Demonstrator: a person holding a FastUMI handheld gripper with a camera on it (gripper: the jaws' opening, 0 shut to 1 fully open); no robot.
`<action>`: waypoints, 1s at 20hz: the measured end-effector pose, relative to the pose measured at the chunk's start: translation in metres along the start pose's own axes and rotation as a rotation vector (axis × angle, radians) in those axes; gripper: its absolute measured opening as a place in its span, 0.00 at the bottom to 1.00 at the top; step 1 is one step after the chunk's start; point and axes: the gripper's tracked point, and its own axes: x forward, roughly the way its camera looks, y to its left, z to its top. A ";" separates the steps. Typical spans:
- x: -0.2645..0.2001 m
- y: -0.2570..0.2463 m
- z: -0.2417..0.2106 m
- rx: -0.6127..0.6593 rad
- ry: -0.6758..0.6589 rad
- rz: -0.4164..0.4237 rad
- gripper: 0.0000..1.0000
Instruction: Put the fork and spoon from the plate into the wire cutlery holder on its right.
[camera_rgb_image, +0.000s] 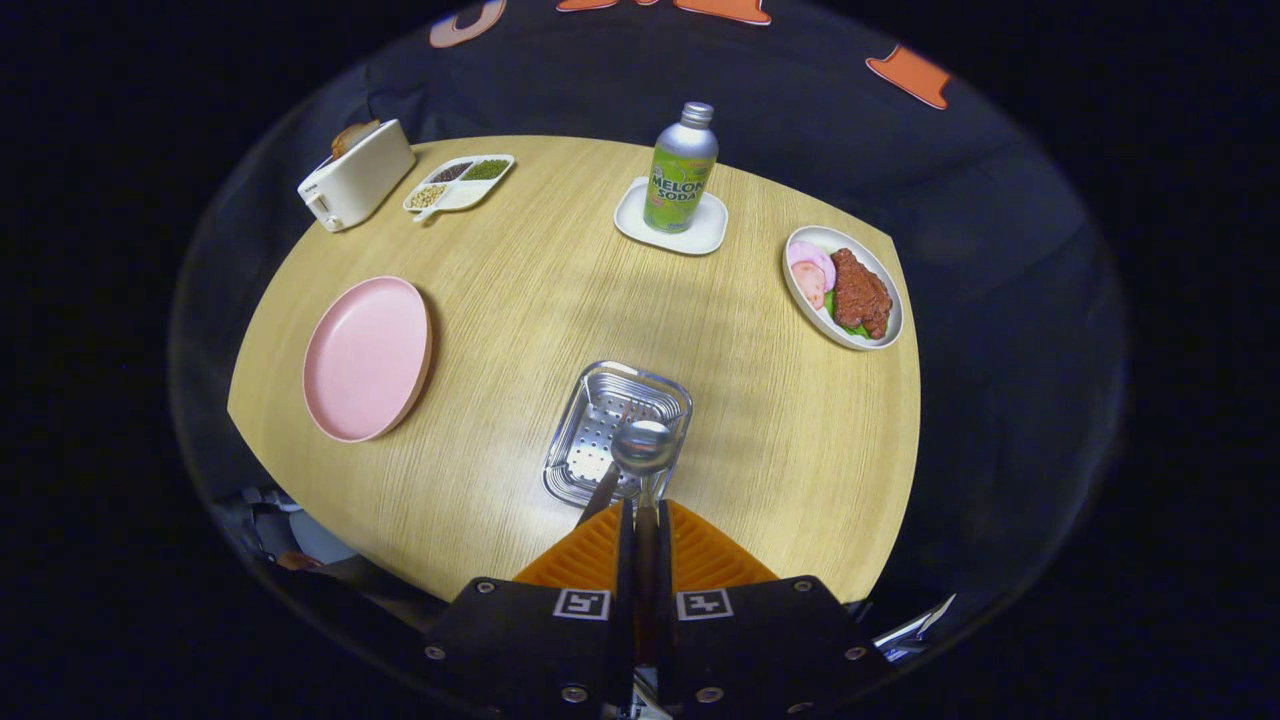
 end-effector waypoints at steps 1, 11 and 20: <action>-0.003 0.000 0.006 0.002 -0.033 0.002 0.10; -0.095 0.006 0.115 0.091 -0.647 -0.019 0.11; -0.221 0.002 0.161 0.093 -1.078 -0.132 0.35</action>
